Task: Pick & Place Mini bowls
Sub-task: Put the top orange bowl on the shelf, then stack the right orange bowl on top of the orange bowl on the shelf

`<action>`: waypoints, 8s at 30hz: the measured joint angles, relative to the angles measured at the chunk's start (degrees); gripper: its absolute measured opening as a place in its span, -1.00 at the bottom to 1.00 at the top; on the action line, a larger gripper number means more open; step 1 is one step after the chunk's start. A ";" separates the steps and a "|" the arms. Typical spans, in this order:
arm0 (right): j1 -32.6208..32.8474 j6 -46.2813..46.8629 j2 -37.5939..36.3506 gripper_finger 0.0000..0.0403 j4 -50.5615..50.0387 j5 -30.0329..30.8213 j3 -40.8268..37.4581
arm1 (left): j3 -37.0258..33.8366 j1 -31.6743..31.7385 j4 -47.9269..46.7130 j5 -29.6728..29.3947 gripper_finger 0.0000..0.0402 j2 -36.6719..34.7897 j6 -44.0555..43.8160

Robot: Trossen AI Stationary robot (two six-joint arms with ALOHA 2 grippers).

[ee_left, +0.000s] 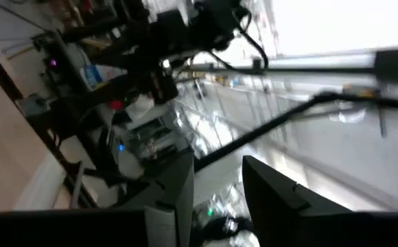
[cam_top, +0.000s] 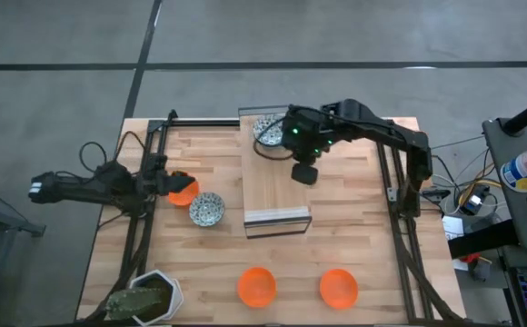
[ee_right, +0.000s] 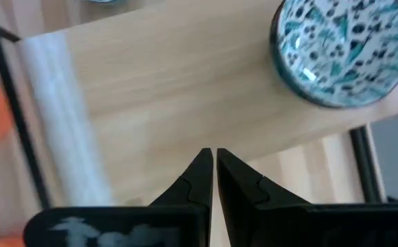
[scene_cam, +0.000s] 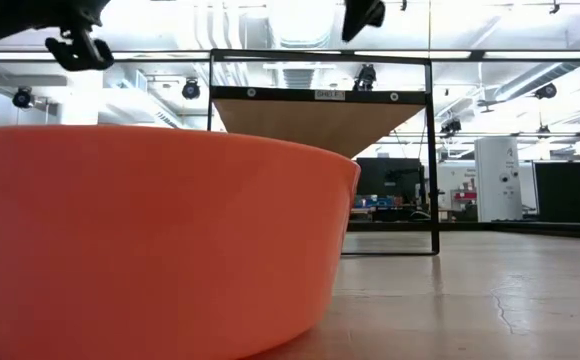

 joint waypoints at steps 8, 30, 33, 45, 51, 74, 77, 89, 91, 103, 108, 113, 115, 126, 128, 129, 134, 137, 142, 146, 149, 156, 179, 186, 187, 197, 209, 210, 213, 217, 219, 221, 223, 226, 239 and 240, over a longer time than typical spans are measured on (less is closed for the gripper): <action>6.49 5.46 -3.94 -0.91 -0.46 2.35 -2.20 | 7.74 0.00 -23.51 1.06 -0.42 1.96 0.99; 16.07 13.47 -20.54 -0.91 12.79 2.57 -31.27 | 34.85 5.38 -77.84 -7.90 -0.42 23.75 -0.68; 16.27 16.87 -24.34 -0.91 16.98 1.96 -36.02 | 35.78 7.85 -79.72 -6.76 -0.42 26.59 4.87; 19.05 31.54 -34.32 -0.91 42.51 1.54 -53.80 | 38.35 26.54 -90.01 -3.64 -0.42 38.48 32.22; 21.02 33.72 -34.21 -0.91 50.55 1.59 -57.79 | 38.29 33.49 -89.05 2.04 -0.42 44.93 43.34; 22.40 34.33 -33.06 -0.91 52.22 3.16 -57.82 | 38.32 35.56 -89.29 -5.62 -0.42 61.71 70.49; 22.40 34.34 -33.06 -0.91 52.22 3.21 -57.82 | 38.32 35.54 -89.05 -5.62 -0.42 62.54 71.97; 22.40 34.19 -33.06 -0.91 52.37 3.18 -57.82 | 38.29 35.54 -86.89 -7.71 -0.42 68.26 75.67; 22.40 34.21 -33.06 -0.91 52.43 3.18 -57.82 | 38.29 35.54 -86.95 -7.72 -0.45 68.95 75.65; 22.40 34.34 -33.06 -0.91 52.53 3.12 -57.82 | 38.40 35.50 -87.71 -6.85 -0.97 69.94 77.13; 22.38 34.30 -33.06 -0.91 52.52 3.12 -57.82 | 40.49 35.50 -90.79 -6.85 -0.99 68.71 78.15; 22.38 34.14 -33.04 -0.91 52.48 3.14 -57.80 | 45.16 35.56 -97.12 -7.41 -1.00 66.87 78.10; 22.38 34.12 -33.04 -0.91 52.48 3.12 -57.80 | 47.56 35.56 -100.86 -6.56 -1.00 66.34 78.10; 22.38 32.85 -33.04 -0.91 52.48 3.27 -57.80 | 64.54 35.60 -111.83 0.07 -1.00 65.43 76.66; 22.38 32.59 -33.04 -0.91 52.48 3.33 -57.80 | 68.50 35.56 -112.54 2.30 -1.00 65.43 74.48; 22.38 32.44 -33.04 -0.91 52.48 3.43 -57.80 | 70.32 35.51 -112.67 3.67 -1.00 65.43 73.28; 22.38 31.74 -33.04 -0.91 52.46 3.49 -57.80 | 78.29 35.43 -112.51 9.06 -1.00 65.43 63.84; 22.38 31.60 -33.04 -0.91 52.44 3.50 -57.80 | 81.38 35.43 -112.05 13.56 -1.00 65.43 57.14; 22.38 31.54 -33.06 -0.91 52.44 3.60 -57.80 | 82.77 34.27 -107.87 16.67 -1.00 65.41 45.82; 22.38 31.52 -33.10 -0.91 52.42 3.62 -57.80 | 82.64 31.76 -104.50 19.51 -1.00 65.91 42.17; 22.38 31.50 -33.43 -0.91 52.40 3.62 -57.80 | 82.64 29.32 -102.35 20.91 -1.00 66.84 39.57; 22.38 31.54 -35.67 -0.91 52.42 3.60 -57.78 | 84.22 23.39 -100.09 21.87 -1.00 70.80 37.05; 22.38 31.52 -40.32 -0.91 51.94 6.20 -57.76 | 109.08 20.81 -111.15 19.78 -1.00 95.96 37.75; 22.38 29.18 -40.27 -0.91 51.56 6.20 -57.76 | 110.25 20.68 -111.30 20.65 -1.00 96.36 35.52; 22.38 28.90 -40.27 -0.91 51.54 6.20 -57.76 | 110.25 20.68 -111.28 20.65 -1.00 96.36 35.04; 22.38 28.07 -40.27 -0.91 51.52 6.20 -57.76 | 109.59 20.57 -111.18 20.37 -0.80 96.27 34.78; 22.38 28.73 -40.58 -0.91 50.91 6.11 -57.76 | 112.69 20.57 -110.68 21.52 -0.69 95.10 36.12; 22.38 28.95 -40.58 -0.91 50.51 6.01 -57.76 | 112.97 20.57 -110.58 21.52 -0.69 94.87 36.21; 22.38 30.82 -40.58 -0.91 49.30 3.76 -57.78 | 113.57 20.57 -110.55 21.69 -0.69 94.11 36.58; 22.42 36.50 -40.58 -0.90 43.91 1.54 -57.78 | 113.51 20.57 -110.50 21.79 -0.69 92.60 37.90; 22.40 39.65 -40.58 -0.87 40.75 -0.85 -57.78 | 113.44 20.35 -110.05 21.75 -0.69 91.97 38.16; 22.63 42.59 -40.48 -0.80 37.07 -3.11 -57.79 | 113.46 19.97 -109.51 21.73 -0.69 91.24 38.97; 23.61 44.80 -40.14 -0.71 34.13 -4.40 -57.80 | 113.46 19.71 -108.31 21.77 -0.69 90.40 39.71; 25.57 48.08 -39.66 -0.56 30.89 -5.34 -57.80 | 113.44 19.53 -106.40 21.79 -0.69 89.01 39.85; 35.45 50.99 -35.02 -0.31 30.90 -6.00 -61.73 | 113.35 18.73 -101.15 21.49 -0.69 80.28 43.85; 36.30 51.86 -34.44 -0.32 31.02 -6.00 -62.30 | 113.35 18.67 -101.12 21.30 -0.69 79.52 43.91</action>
